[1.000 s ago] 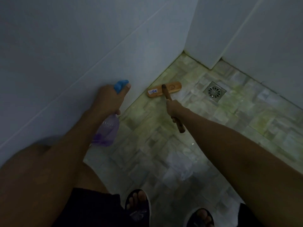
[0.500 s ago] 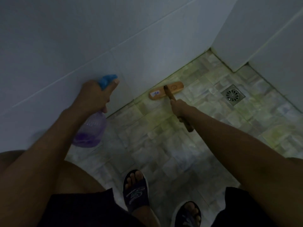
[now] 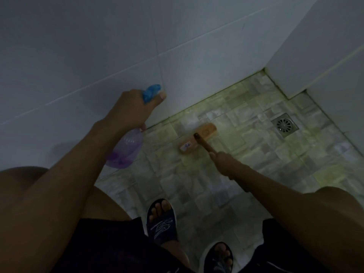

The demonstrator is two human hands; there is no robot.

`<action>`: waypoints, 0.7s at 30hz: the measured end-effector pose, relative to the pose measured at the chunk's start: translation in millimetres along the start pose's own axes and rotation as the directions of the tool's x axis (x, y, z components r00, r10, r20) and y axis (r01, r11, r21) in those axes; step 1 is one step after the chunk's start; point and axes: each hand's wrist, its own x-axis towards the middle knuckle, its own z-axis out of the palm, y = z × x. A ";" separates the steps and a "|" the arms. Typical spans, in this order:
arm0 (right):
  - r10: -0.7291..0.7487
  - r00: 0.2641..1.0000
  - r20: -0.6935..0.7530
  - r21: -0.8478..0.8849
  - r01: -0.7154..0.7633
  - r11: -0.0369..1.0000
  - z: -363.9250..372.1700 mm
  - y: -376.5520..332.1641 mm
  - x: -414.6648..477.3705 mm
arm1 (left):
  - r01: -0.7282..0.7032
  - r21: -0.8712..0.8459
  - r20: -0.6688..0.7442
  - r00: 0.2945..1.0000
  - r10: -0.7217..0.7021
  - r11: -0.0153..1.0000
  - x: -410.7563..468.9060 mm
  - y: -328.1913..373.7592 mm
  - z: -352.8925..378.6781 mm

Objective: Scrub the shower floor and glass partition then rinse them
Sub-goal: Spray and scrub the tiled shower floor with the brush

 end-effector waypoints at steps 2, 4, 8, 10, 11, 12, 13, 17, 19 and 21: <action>0.027 0.998 -0.054 0.085 -0.022 0.996 -12.8 -11.8 10.8 | 0.013 0.025 0.007 1.000 -0.013 1.000 2.6 -1.6 -2.8; 0.007 0.994 -0.107 0.180 0.012 0.984 -19.6 -41.4 29.1 | 0.007 0.039 0.001 1.000 -0.007 0.999 5.2 -2.4 -5.2; -0.080 0.990 -0.113 0.217 0.103 0.971 -0.8 -98.1 48.7 | -0.001 0.038 -0.005 1.000 0.002 0.999 10.8 1.4 -2.4; -0.112 0.992 -0.063 0.189 0.122 0.974 16.2 -97.2 39.0 | -0.011 0.043 0.031 0.999 0.010 0.999 13.5 6.5 3.3; -0.135 0.990 -0.028 0.149 0.138 0.979 24.0 -89.1 29.9 | -0.014 0.042 0.050 0.999 0.012 0.999 14.8 9.0 5.8; -0.143 0.990 0.013 0.104 0.141 0.985 30.3 -76.9 18.5 | -0.013 0.039 0.065 0.998 0.010 0.999 16.0 10.4 7.7; -0.137 0.990 0.041 0.089 0.133 0.987 33.3 -61.3 6.7 | -0.012 0.035 0.078 0.997 0.009 0.999 17.6 12.6 9.3; -0.052 0.998 0.034 0.079 0.049 0.996 15.7 3.1 -20.0 | 0.003 0.023 0.101 0.995 -0.005 1.000 26.8 15.7 8.5; 0.052 0.998 -0.020 0.128 -0.050 0.990 -9.0 22.8 -14.3 | 0.008 0.034 0.103 0.995 -0.012 0.999 31.0 15.8 7.3; 0.157 0.983 -0.095 0.228 -0.132 0.965 -35.6 28.4 3.3 | 0.013 0.046 0.095 0.995 -0.017 0.999 34.2 15.0 6.2</action>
